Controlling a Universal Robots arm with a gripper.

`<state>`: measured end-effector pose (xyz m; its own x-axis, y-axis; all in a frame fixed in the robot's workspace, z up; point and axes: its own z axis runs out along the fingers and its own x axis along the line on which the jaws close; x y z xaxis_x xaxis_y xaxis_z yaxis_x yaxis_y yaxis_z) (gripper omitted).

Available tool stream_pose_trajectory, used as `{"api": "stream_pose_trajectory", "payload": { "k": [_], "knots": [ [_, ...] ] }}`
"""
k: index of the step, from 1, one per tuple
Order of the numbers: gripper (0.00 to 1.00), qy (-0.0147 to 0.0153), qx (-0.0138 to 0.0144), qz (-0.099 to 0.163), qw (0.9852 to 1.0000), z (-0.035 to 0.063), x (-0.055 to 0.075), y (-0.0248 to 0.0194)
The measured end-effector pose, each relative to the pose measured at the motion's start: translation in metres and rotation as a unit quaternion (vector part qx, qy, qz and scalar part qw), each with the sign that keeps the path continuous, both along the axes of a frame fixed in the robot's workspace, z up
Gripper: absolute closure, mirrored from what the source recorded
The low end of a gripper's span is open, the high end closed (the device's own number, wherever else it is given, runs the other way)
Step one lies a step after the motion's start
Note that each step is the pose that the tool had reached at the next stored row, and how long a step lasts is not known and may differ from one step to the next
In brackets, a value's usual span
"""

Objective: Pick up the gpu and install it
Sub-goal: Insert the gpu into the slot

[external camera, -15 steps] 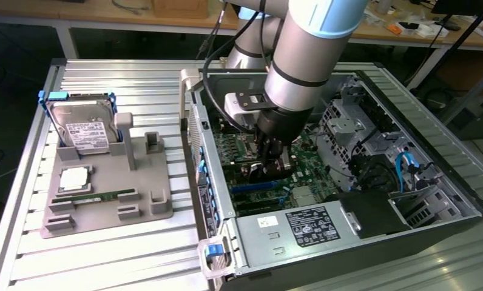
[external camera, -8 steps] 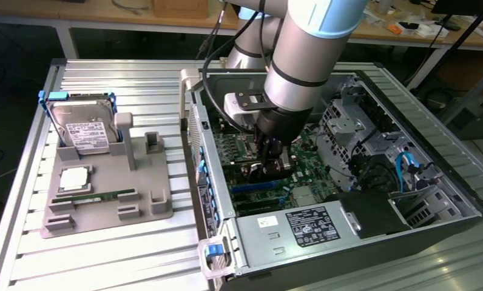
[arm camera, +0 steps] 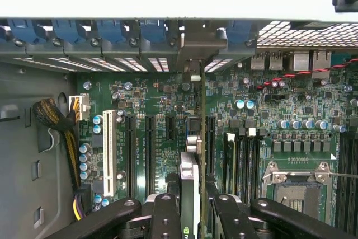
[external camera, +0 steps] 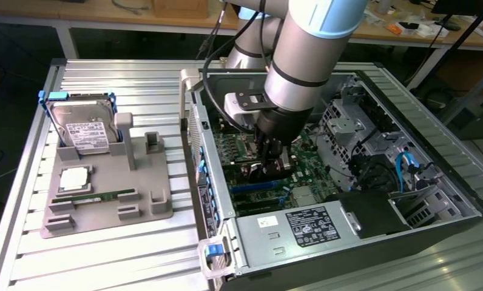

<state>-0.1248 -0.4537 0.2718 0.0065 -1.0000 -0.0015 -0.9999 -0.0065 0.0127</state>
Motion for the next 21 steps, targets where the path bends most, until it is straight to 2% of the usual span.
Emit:
{"api": "stream_pose_trajectory", "payload": {
  "k": [3, 21],
  "knots": [
    [0.72, 0.0022, 0.0, 0.0, 1.0, 0.0001, 0.0005, 0.0],
    [0.72, 0.0023, -0.0001, 0.0, 1.0, -0.0019, 0.0006, 0.0]
  ]
}}
